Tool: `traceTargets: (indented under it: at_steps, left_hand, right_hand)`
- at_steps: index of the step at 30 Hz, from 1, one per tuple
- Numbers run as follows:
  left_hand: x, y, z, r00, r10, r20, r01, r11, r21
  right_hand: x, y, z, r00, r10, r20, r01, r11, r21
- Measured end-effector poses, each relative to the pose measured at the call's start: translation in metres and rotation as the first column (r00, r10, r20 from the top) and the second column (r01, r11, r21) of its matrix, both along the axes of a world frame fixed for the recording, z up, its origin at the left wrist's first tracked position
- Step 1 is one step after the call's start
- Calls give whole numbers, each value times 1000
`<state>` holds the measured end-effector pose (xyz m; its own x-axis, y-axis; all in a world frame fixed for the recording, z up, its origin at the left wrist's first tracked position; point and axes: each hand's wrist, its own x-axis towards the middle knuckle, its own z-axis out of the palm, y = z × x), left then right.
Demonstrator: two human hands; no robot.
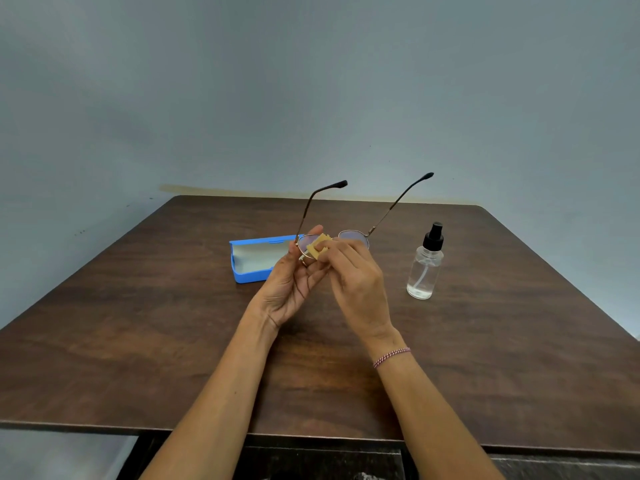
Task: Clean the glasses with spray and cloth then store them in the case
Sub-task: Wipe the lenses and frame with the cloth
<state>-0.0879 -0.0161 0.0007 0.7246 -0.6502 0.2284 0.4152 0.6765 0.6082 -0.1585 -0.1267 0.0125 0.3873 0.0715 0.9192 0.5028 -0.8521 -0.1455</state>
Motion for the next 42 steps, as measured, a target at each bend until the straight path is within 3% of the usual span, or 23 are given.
traceTargets:
  at_steps: [7,14,17,20,24,29,34,42]
  left_hand:
    - [0,3,2,999,45,15,-46,997,67]
    - [6,8,-3,1000,5,-24,-5,1000,30]
    - [7,10,-6,999,15,-28,-15,1000,3]
    - [6,8,-7,1000,6,4,-6,1000,31]
    - [6,7,-6,1000,8,4,-8,999,39]
    - [3,6,-3,999,38,19,-39,997,65]
    - [3,6,-2,998,56,21,-57,996,75]
    - [2,4,-1,998,61,23,-63,994,89]
  right_hand:
    - [0,-1,-1,1000,11,-4,-11,1000,-8]
    - [2,2,-2,985,95,-145,-100,995,-24]
    - [0,3,-1,984,123,-127,-129,991,-36]
    - [-3,2,1,992,91,-91,-97,993,-62]
    - [-2,1,0,997,-72,-13,71,996,-61]
    - [-1,0,-1,994,-108,-35,109,994,21]
    - [1,1,-2,979,-202,-29,201,978,-49]
    - [2,2,-1,964,-258,-68,259,966,10]
